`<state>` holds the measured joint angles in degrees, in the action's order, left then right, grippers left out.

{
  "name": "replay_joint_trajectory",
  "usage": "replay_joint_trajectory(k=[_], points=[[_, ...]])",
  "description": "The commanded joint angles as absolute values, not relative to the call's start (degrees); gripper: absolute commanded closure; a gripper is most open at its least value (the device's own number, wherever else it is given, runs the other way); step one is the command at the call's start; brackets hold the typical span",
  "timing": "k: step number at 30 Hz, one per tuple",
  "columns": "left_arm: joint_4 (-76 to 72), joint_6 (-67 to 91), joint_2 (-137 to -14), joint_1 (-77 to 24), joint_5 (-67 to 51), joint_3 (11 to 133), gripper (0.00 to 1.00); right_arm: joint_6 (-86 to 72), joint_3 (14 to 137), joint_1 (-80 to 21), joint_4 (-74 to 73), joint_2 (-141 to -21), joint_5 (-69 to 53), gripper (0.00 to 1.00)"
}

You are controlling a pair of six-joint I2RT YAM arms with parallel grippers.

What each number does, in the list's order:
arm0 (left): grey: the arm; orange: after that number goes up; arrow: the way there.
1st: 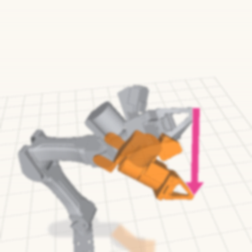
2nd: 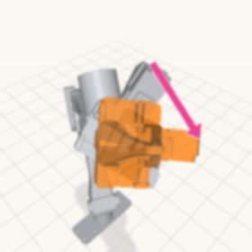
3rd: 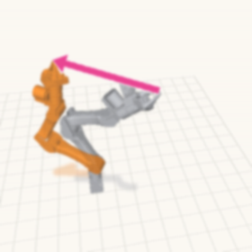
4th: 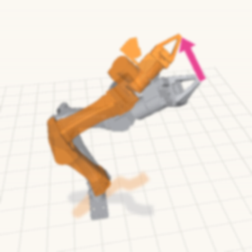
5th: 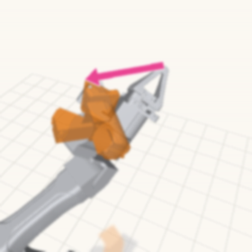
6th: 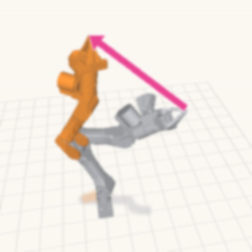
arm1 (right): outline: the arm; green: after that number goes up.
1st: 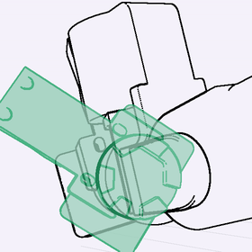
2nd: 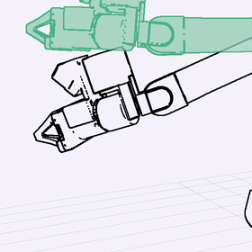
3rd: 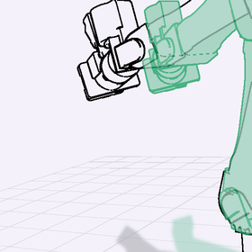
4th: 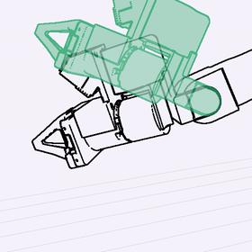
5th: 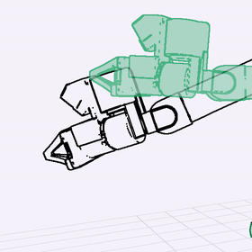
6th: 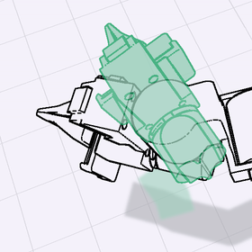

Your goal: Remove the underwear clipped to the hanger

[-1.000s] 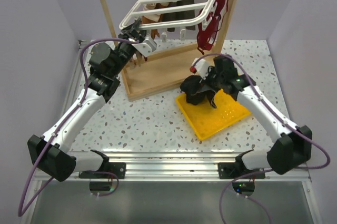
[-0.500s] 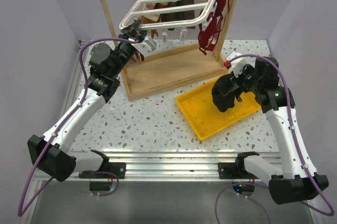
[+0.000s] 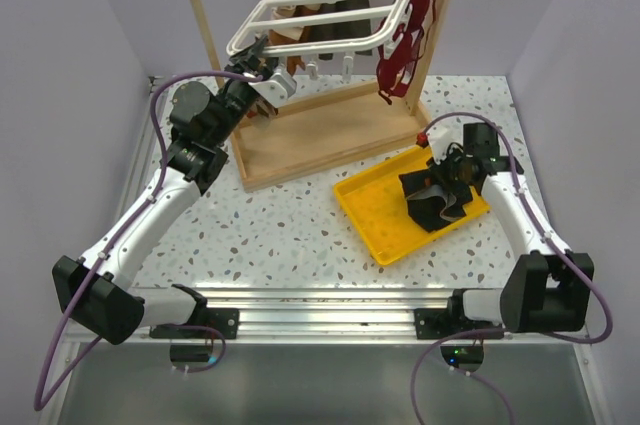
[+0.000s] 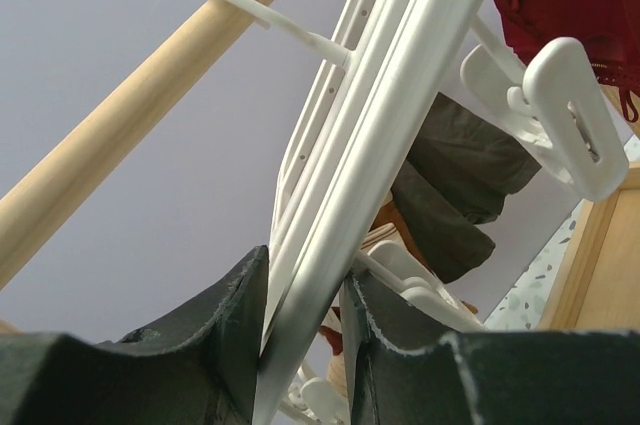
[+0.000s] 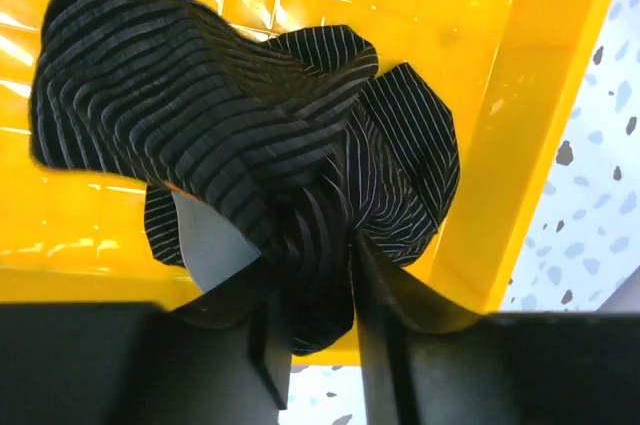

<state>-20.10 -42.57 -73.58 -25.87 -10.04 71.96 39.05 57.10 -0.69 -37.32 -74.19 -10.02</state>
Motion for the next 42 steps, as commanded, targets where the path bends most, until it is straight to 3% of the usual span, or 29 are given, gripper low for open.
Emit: replay_joint_trajectory(k=[1,2,3,6,8,13,16,17,25,30,32,35,39,42], points=[[-20.74,-40.34,-71.99,-25.14,-9.93,71.89,0.63,38.32,56.87,-0.09,-33.39,-75.32,-12.83,0.66],[-20.66,-40.25,-71.81,-25.05,-10.28,71.98,0.6,38.41,56.95,-0.09,-33.83,-74.89,-14.22,0.56],[-20.31,-39.91,-71.63,-25.14,-11.24,72.07,0.59,38.41,57.13,1.57,-35.14,-74.1,-15.28,0.33],[-19.43,-39.29,-70.58,-25.14,-13.87,72.68,0.52,37.18,58.27,2.98,-37.69,-69.09,-18.88,0.11],[-18.99,-39.03,-69.7,-25.14,-14.5,72.6,0.48,36.39,60.37,3.34,-39.89,-67.25,-20.21,0.07],[-17.67,-38.23,-67.42,-25.14,-16.43,72.33,0.35,33.49,62.66,3.87,-43.33,-64.16,-25.66,0.04],[-16.18,-38.67,-66.19,-25.05,-18.63,72.42,0.21,31.82,62.93,3.87,-43.51,-64.25,-28.29,0.04],[-15.91,-38.58,-65.75,-25.14,-18.89,72.6,0.0,31.21,62.93,3.87,-43.42,-64.34,-28.91,0.04],[-12.4,-37.8,-60.65,-25.14,-23.64,72.25,0.0,30.49,64.51,3.95,-44.73,-63.46,-36.2,0.04],[-8.1,-29.31,-54.69,-25.05,-24.44,71.81,0.0,38.31,71.61,3.87,-54.28,-62.84,-53.76,0.02],[-7.21,-24.46,-52.57,-25.14,-21.2,70.49,0.0,39.72,77.85,3.69,-57.12,-63.8,-57.38,0.01],[-5.02,-13.21,-48.17,-25.14,-7.27,67.68,0.0,38.51,87.34,2.12,-61.42,-67.67,-61.26,0.01],[2.43,3.55,-45.53,-25.14,4.17,66.18,0.0,33.94,101.12,-4.55,-63.55,-73.55,-58.46,0.01],[7.27,14.88,-48.06,-25.14,6.15,68.02,0.0,29.11,106.94,-8.78,-58.91,-74.88,-53.8,0.01]])
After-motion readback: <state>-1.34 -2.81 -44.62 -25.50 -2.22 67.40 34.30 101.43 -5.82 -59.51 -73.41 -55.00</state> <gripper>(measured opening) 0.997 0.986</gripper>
